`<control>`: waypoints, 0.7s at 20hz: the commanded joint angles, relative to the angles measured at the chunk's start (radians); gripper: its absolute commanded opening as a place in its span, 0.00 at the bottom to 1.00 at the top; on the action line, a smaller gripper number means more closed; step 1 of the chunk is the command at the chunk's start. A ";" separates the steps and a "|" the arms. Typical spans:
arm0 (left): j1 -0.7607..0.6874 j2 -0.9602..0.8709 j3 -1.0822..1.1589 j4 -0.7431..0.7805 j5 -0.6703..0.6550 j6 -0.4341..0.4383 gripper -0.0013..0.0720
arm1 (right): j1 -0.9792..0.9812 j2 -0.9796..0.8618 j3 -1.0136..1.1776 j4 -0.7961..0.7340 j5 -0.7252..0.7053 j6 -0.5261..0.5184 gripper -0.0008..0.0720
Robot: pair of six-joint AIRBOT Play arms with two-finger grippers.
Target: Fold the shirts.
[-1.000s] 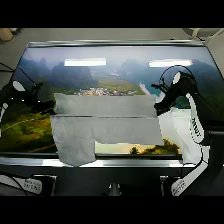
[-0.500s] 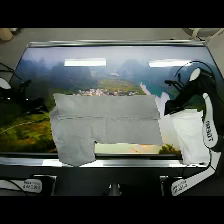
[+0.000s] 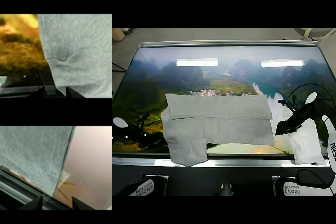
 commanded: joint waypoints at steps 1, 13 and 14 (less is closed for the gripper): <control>0.001 0.072 -0.122 -0.039 0.046 0.014 0.48 | -0.002 0.028 -0.059 0.010 -0.039 -0.019 0.53; 0.001 0.067 -0.233 -0.116 0.192 0.013 0.33 | -0.002 0.028 -0.062 0.034 -0.011 -0.024 0.54; 0.001 0.067 -0.244 -0.117 0.204 0.007 0.16 | -0.002 0.029 -0.069 0.057 -0.005 -0.042 0.59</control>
